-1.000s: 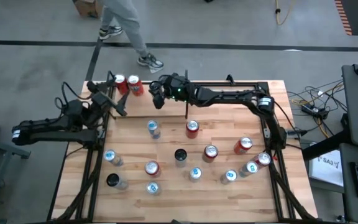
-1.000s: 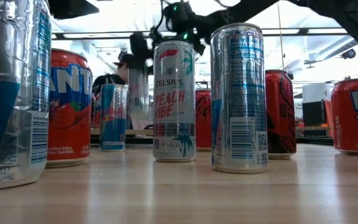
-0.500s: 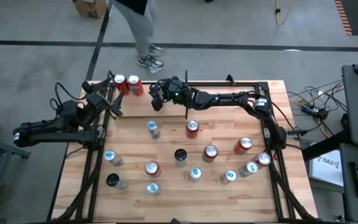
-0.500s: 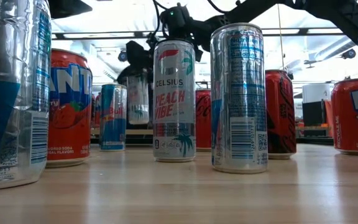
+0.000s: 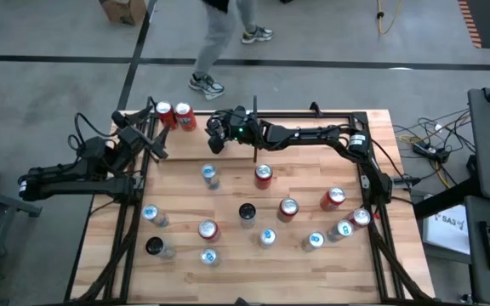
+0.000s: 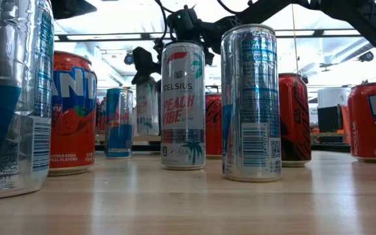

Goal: Place canned beverage on shelf
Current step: Put the white/pink soda can on the shelf

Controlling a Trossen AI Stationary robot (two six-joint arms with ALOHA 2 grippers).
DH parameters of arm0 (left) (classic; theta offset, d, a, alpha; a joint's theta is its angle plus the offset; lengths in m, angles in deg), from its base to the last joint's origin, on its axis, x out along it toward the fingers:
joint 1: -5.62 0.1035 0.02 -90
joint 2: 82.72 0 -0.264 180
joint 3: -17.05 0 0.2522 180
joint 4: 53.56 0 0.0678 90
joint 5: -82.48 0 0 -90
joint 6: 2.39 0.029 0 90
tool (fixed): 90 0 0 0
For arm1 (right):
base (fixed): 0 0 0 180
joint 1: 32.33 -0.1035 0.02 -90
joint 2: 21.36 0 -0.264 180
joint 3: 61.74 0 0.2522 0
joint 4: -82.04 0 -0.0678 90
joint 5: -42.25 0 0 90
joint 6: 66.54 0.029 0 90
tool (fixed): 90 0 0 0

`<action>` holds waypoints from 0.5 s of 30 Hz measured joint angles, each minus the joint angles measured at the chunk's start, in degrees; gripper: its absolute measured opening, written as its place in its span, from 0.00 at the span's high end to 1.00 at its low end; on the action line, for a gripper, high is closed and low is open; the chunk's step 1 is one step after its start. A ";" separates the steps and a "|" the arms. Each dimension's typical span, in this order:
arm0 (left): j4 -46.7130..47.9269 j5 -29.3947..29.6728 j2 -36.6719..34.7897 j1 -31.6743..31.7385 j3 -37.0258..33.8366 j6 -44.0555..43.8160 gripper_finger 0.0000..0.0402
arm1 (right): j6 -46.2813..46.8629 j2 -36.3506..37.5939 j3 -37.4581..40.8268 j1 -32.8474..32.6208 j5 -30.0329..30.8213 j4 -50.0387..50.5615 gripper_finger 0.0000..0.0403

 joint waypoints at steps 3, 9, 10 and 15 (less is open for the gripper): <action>0.00 0.00 -0.02 0.00 0.00 0.02 0.18 | 0.83 0.07 -0.04 0.00 0.09 0.07 0.23; 0.02 0.00 -0.02 0.00 0.00 0.00 0.18 | 0.80 0.78 -0.04 0.04 1.28 1.05 0.22; 0.02 0.00 -0.02 0.00 0.00 0.00 0.18 | 0.79 1.21 -0.03 0.04 1.31 1.21 0.22; 0.11 0.00 0.01 0.00 0.00 0.00 0.18 | 0.75 4.32 -0.39 0.04 1.34 1.72 0.22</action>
